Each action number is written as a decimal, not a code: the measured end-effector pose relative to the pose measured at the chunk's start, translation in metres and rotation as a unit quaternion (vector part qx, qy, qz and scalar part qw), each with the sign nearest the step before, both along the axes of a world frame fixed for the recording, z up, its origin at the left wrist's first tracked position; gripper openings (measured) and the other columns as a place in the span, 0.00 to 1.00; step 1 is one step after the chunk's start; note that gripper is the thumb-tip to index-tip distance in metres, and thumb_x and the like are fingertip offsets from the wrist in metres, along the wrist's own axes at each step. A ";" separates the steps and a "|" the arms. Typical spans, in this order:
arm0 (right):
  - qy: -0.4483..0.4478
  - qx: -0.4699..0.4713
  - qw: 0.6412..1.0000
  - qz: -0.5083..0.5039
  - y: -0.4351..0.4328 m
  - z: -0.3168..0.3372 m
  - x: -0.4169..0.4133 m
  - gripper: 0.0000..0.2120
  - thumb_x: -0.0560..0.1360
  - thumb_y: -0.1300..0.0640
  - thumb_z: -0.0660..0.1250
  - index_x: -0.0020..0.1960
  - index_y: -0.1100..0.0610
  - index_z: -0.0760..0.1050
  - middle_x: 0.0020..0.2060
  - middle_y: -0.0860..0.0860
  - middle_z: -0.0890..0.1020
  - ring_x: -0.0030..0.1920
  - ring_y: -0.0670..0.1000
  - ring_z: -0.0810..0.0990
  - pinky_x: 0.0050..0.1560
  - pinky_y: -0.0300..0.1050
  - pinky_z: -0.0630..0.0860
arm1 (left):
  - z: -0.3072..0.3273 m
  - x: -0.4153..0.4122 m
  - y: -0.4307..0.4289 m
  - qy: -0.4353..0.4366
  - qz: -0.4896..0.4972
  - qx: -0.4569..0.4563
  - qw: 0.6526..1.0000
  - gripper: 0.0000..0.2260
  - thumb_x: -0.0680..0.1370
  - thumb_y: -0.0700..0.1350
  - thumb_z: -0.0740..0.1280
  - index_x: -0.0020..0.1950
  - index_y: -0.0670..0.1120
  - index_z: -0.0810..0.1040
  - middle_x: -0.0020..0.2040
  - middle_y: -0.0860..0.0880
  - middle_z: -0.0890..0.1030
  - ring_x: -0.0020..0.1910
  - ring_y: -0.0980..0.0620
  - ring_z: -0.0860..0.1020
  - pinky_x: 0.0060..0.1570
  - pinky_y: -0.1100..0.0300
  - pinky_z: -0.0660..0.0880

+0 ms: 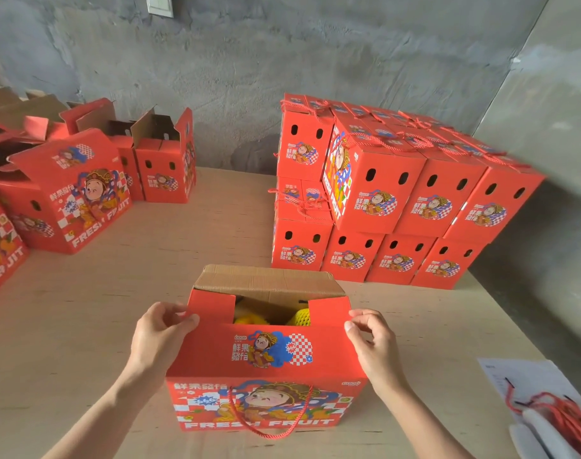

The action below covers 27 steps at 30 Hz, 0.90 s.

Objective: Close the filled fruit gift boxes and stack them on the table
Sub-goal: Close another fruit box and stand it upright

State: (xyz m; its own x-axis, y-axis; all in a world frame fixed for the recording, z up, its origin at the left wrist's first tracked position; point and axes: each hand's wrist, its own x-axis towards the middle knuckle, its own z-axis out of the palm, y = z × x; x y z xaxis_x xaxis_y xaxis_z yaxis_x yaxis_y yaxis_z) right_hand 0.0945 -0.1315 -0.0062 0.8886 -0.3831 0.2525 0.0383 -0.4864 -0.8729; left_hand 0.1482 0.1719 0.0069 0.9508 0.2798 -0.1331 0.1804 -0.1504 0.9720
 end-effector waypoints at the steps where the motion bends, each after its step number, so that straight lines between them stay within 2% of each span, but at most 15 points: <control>1: 0.010 0.032 0.999 -0.004 0.001 0.001 0.000 0.06 0.74 0.66 0.67 0.44 0.57 0.73 0.51 0.51 0.79 0.48 0.47 0.78 0.45 0.33 0.74 | 0.001 0.002 -0.001 0.022 0.000 -0.045 0.999 0.06 0.74 0.36 0.69 0.46 0.46 0.76 0.40 0.46 0.77 0.34 0.49 0.76 0.32 0.59 0.72; 3: 0.032 0.086 0.996 -0.014 0.002 0.002 0.003 0.09 0.75 0.65 0.67 0.46 0.54 0.70 0.52 0.52 0.78 0.46 0.45 0.77 0.39 0.31 0.74 | 0.003 0.004 -0.004 0.057 0.004 -0.101 0.993 0.07 0.75 0.34 0.66 0.48 0.45 0.74 0.40 0.45 0.77 0.34 0.48 0.77 0.31 0.59 0.73; 5: 0.062 0.108 0.992 -0.025 0.002 0.001 0.005 0.11 0.75 0.65 0.66 0.54 0.54 0.69 0.55 0.51 0.76 0.46 0.41 0.76 0.37 0.31 0.72 | 0.002 0.005 -0.005 0.090 0.000 -0.136 0.987 0.06 0.77 0.35 0.64 0.50 0.45 0.73 0.40 0.44 0.79 0.34 0.46 0.78 0.31 0.56 0.74; 8: 0.120 0.172 0.978 -0.009 0.002 0.001 0.010 0.22 0.76 0.64 0.65 0.68 0.53 0.66 0.59 0.48 0.73 0.49 0.39 0.75 0.41 0.33 0.71 | 0.002 0.007 -0.005 0.128 -0.039 -0.152 0.979 0.05 0.78 0.36 0.62 0.49 0.45 0.73 0.37 0.41 0.82 0.32 0.44 0.80 0.31 0.54 0.76; 11: 0.183 0.243 0.952 0.030 -0.002 0.008 0.017 0.25 0.77 0.67 0.61 0.72 0.52 0.64 0.59 0.53 0.78 0.53 0.53 0.80 0.47 0.47 0.78 | 0.004 0.010 -0.004 0.141 -0.066 -0.150 0.976 0.08 0.79 0.35 0.60 0.47 0.47 0.74 0.31 0.44 0.83 0.28 0.46 0.81 0.31 0.54 0.76; 13: 0.223 0.231 0.942 0.092 -0.010 0.015 0.022 0.26 0.76 0.69 0.60 0.71 0.51 0.65 0.58 0.52 0.80 0.53 0.53 0.80 0.46 0.46 0.78 | 0.005 0.011 -0.003 0.135 -0.080 -0.159 0.975 0.09 0.79 0.35 0.59 0.54 0.46 0.74 0.38 0.41 0.83 0.33 0.43 0.81 0.33 0.52 0.77; 15: 0.257 0.199 0.934 0.149 -0.017 0.023 0.027 0.31 0.75 0.70 0.62 0.74 0.51 0.61 0.64 0.44 0.74 0.58 0.46 0.76 0.52 0.38 0.74 | 0.004 0.010 -0.003 0.134 -0.094 -0.174 0.971 0.13 0.80 0.35 0.58 0.61 0.48 0.71 0.46 0.39 0.81 0.38 0.41 0.81 0.36 0.50 0.78; 17: 0.278 0.168 0.928 0.182 -0.023 0.030 0.032 0.36 0.74 0.71 0.63 0.76 0.50 0.56 0.63 0.37 0.68 0.58 0.40 0.71 0.53 0.29 0.69 | 0.003 0.009 -0.003 0.127 -0.104 -0.183 0.969 0.16 0.80 0.35 0.57 0.65 0.50 0.69 0.49 0.40 0.81 0.40 0.40 0.81 0.37 0.49 0.78; 18: 0.284 0.160 0.926 0.190 -0.025 0.032 0.034 0.37 0.74 0.72 0.63 0.76 0.49 0.55 0.64 0.37 0.68 0.60 0.40 0.70 0.56 0.30 0.67 | 0.003 0.009 -0.004 0.122 -0.107 -0.187 0.969 0.18 0.80 0.35 0.56 0.67 0.51 0.68 0.50 0.40 0.81 0.40 0.40 0.81 0.38 0.48 0.78; 20: 0.284 0.158 0.925 0.195 -0.030 0.032 0.036 0.37 0.73 0.72 0.64 0.75 0.47 0.56 0.66 0.42 0.68 0.66 0.45 0.68 0.65 0.39 0.65 | 0.004 0.009 -0.005 0.112 -0.110 -0.194 0.968 0.21 0.80 0.34 0.55 0.70 0.52 0.66 0.52 0.40 0.80 0.40 0.41 0.81 0.37 0.49 0.79; 21: 0.280 0.161 0.926 0.195 -0.031 0.031 0.035 0.36 0.74 0.72 0.64 0.74 0.47 0.57 0.64 0.42 0.69 0.64 0.46 0.70 0.62 0.40 0.68 | 0.004 0.008 -0.006 0.110 -0.112 -0.197 0.968 0.22 0.81 0.34 0.55 0.72 0.53 0.65 0.54 0.41 0.80 0.39 0.41 0.81 0.34 0.50 0.79; 24: 0.267 0.169 0.930 0.190 -0.031 0.026 0.033 0.30 0.74 0.72 0.64 0.67 0.46 0.60 0.57 0.44 0.73 0.53 0.42 0.75 0.42 0.29 0.73 | 0.001 0.008 -0.006 0.098 -0.106 -0.204 0.968 0.26 0.81 0.33 0.55 0.74 0.56 0.60 0.65 0.44 0.74 0.43 0.42 0.81 0.30 0.52 0.79; 27: 0.261 0.173 0.931 0.187 -0.032 0.023 0.032 0.28 0.75 0.70 0.64 0.66 0.47 0.60 0.55 0.43 0.74 0.51 0.38 0.74 0.37 0.25 0.72 | -0.005 0.008 -0.005 0.047 -0.114 -0.178 0.976 0.29 0.81 0.32 0.56 0.74 0.61 0.59 0.73 0.53 0.64 0.60 0.44 0.76 0.35 0.51 0.81</control>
State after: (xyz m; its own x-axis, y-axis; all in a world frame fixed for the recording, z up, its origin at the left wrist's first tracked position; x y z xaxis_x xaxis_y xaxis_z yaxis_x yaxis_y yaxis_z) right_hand 0.1268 -0.1638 0.0169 0.9429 0.0004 -0.3331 -0.3256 -0.2098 -0.9219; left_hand 0.1566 0.1672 0.0023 0.9620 -0.0169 -0.2725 0.2720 0.1471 0.9510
